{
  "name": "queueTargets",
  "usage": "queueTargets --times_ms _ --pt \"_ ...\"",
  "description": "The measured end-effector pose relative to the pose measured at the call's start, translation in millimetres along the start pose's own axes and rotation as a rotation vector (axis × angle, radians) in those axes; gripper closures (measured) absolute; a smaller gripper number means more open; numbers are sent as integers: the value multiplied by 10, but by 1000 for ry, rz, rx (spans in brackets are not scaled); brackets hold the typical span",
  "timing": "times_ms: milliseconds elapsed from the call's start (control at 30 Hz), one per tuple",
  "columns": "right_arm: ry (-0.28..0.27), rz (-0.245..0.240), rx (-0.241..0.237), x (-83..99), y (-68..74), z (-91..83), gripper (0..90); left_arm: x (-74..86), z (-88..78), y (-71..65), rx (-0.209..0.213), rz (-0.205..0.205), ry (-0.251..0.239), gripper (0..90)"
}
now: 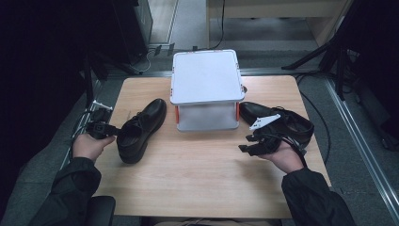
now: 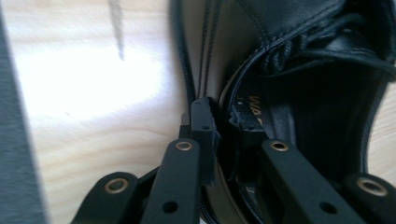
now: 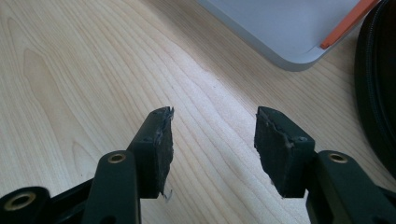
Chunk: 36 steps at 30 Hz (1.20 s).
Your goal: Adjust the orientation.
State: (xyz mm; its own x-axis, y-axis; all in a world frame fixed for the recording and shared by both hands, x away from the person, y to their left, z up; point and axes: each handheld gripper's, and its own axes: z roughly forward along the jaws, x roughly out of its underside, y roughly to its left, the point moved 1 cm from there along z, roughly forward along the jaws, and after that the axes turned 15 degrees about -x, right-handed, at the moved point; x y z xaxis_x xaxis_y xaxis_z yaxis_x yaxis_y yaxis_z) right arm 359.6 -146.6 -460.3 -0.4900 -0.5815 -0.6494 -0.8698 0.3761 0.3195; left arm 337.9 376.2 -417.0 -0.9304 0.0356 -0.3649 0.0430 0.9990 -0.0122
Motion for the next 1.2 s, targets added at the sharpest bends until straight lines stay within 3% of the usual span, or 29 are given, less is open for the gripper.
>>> queueTargets --times_ms 167,300,500,600,733,933,1100,1200 --pt "3 -7 -1 -3 -3 6 477 88 -73 -94 86 -71 -23 774" --pt "3 -10 -1 -14 2 11 477 86 -125 -135 121 -79 -38 794" --pt "6 -15 1 -19 4 10 477 96 -117 -161 93 -53 -39 774" --pt "6 -15 4 -12 -4 6 477 76 -133 -186 95 -48 -53 702" --pt "5 -17 4 -11 -5 5 477 42 -96 -216 65 -29 -38 612" --pt "9 -13 7 -5 0 5 477 25 14 -266 38 -23 -16 599" --pt "17 -19 9 -10 8 22 477 -9 162 -275 5 -8 34 605" --pt "17 -19 9 -9 4 21 477 -33 222 -275 7 -14 52 612"
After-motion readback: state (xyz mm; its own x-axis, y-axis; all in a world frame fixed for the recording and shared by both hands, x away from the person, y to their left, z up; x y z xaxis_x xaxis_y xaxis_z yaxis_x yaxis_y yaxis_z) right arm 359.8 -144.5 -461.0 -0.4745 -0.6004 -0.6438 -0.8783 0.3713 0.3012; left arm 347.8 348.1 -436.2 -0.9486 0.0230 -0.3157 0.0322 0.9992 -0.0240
